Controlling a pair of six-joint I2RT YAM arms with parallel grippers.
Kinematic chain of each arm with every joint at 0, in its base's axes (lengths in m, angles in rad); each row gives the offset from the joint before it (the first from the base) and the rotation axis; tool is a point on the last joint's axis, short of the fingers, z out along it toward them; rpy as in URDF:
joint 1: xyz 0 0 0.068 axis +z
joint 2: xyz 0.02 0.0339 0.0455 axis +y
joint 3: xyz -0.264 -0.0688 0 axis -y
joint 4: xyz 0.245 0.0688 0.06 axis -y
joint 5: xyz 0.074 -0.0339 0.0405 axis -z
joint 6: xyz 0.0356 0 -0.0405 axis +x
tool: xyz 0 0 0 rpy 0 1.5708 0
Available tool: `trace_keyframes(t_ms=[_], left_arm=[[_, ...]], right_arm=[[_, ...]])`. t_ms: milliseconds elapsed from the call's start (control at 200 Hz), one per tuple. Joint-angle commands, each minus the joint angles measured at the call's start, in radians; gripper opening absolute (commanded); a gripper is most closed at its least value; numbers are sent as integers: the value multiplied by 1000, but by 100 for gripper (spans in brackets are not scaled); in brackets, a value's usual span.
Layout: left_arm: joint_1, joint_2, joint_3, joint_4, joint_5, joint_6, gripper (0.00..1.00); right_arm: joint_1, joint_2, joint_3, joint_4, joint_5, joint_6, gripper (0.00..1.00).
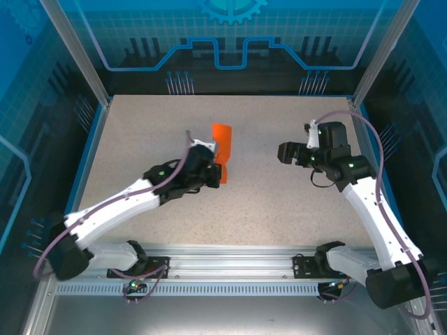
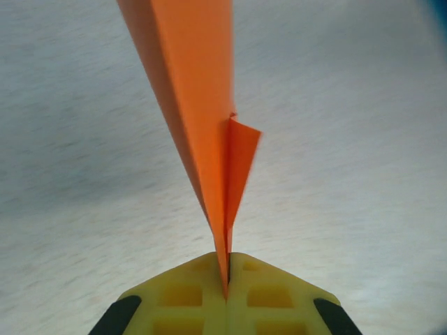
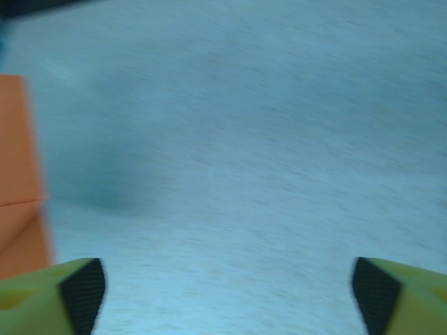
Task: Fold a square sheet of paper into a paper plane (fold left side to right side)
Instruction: Turn over the paper at the center of the table.
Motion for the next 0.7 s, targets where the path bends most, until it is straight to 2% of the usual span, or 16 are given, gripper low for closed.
trace_keyframes(t_ms=[0, 85, 175, 380, 535, 695], left_arm=[[-73, 182, 154, -406, -374, -22, 0], [-104, 349, 292, -574, -453, -107, 0], [-122, 513, 424, -714, -487, -189, 0], [-139, 804, 665, -896, -472, -254, 1], [-137, 968, 807, -951, -420, -222, 7], [-134, 1080, 945, -915, -280, -130, 15]], right_arm=[[-56, -52, -94, -71, 176, -29, 99], [-100, -99, -149, -34, 165, -18, 99], [-133, -130, -170, -29, 154, -16, 100], [-169, -155, -175, -47, 153, -28, 100], [-175, -153, -185, -36, 127, -26, 99], [-179, -141, -216, -29, 107, -24, 100]])
